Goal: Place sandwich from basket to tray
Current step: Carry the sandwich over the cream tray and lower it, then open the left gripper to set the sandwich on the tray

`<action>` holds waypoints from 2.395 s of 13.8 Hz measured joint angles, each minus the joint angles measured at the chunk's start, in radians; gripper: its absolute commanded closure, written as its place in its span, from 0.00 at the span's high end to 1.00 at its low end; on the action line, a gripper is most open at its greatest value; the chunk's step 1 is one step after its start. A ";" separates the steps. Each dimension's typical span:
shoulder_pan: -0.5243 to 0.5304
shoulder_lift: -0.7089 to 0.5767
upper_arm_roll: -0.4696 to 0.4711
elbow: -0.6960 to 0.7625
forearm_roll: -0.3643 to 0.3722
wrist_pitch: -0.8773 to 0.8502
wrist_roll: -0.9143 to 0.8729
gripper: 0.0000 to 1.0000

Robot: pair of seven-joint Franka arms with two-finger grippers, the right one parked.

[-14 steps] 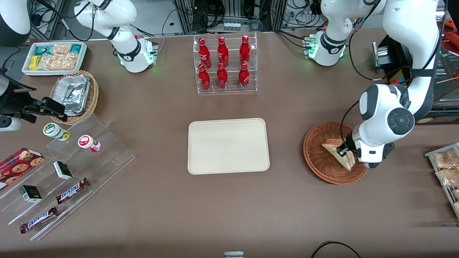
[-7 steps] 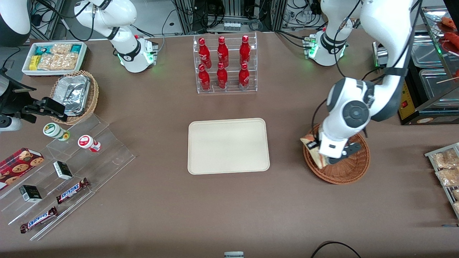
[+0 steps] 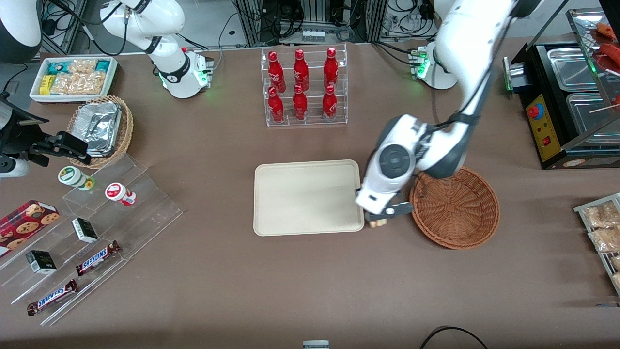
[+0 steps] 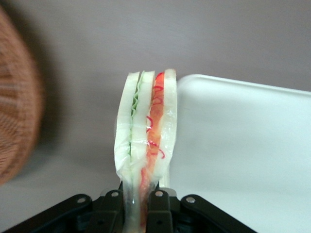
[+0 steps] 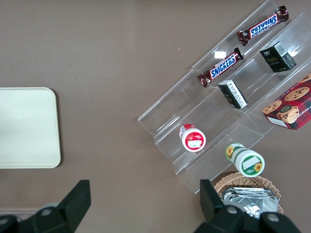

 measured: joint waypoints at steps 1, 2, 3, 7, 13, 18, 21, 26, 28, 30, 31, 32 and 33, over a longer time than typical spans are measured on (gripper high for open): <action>-0.029 0.034 0.000 0.042 0.000 -0.014 -0.009 0.00; -0.056 0.066 0.000 0.086 0.000 -0.027 -0.030 0.00; -0.082 0.098 0.000 0.133 0.000 -0.040 -0.047 0.00; -0.162 0.202 0.001 0.297 -0.001 -0.096 -0.106 0.00; -0.233 0.304 0.001 0.432 -0.001 -0.105 -0.182 0.00; -0.245 0.338 0.001 0.467 -0.001 -0.104 -0.206 0.00; -0.245 0.340 0.002 0.469 -0.001 -0.091 -0.262 0.42; -0.245 0.349 0.002 0.471 -0.001 -0.086 -0.269 1.00; -0.245 0.349 0.002 0.480 -0.001 -0.086 -0.269 1.00; -0.245 0.342 0.002 0.496 -0.001 -0.096 -0.272 1.00; -0.245 0.332 0.002 0.504 -0.001 -0.110 -0.273 1.00; -0.245 0.316 0.002 0.512 -0.002 -0.127 -0.274 1.00; -0.244 0.294 0.002 0.518 -0.006 -0.149 -0.275 1.00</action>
